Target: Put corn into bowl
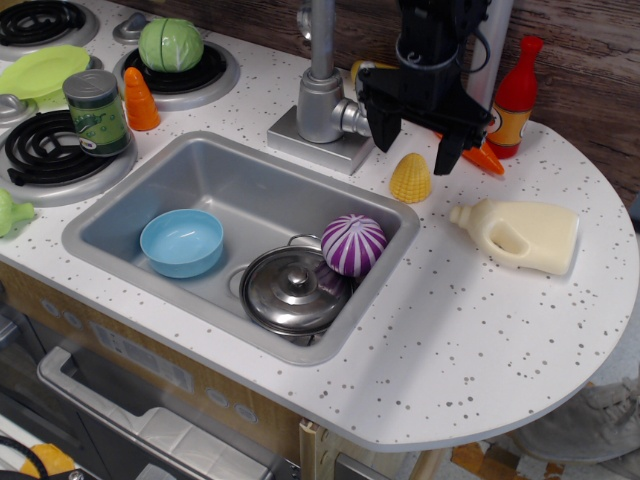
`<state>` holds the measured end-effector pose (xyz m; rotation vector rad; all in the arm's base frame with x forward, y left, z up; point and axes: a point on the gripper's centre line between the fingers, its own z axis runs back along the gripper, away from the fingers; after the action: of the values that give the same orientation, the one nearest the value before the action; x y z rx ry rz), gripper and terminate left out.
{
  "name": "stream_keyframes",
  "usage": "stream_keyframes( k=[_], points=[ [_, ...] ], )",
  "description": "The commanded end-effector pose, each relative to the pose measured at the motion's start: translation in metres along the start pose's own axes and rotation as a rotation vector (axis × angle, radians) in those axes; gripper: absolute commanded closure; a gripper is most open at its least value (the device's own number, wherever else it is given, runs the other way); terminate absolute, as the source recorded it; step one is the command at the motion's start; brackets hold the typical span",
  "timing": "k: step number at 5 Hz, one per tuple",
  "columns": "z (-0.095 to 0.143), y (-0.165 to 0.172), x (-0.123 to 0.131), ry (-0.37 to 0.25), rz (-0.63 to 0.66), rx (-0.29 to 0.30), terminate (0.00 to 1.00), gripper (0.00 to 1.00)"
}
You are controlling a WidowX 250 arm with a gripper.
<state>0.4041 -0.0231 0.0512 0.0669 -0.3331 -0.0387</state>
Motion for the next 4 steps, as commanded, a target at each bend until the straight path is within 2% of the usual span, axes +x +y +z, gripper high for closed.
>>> stream_keyframes(
  k=[1,3,4],
  points=[
    [-0.008,0.010,0.018,-0.090,-0.051,-0.032,0.00,0.00],
    [-0.034,0.007,0.019,-0.128,-0.051,-0.050,0.00,0.00],
    [-0.030,0.006,0.021,-0.117,-0.046,-0.039,0.00,1.00]
  ],
)
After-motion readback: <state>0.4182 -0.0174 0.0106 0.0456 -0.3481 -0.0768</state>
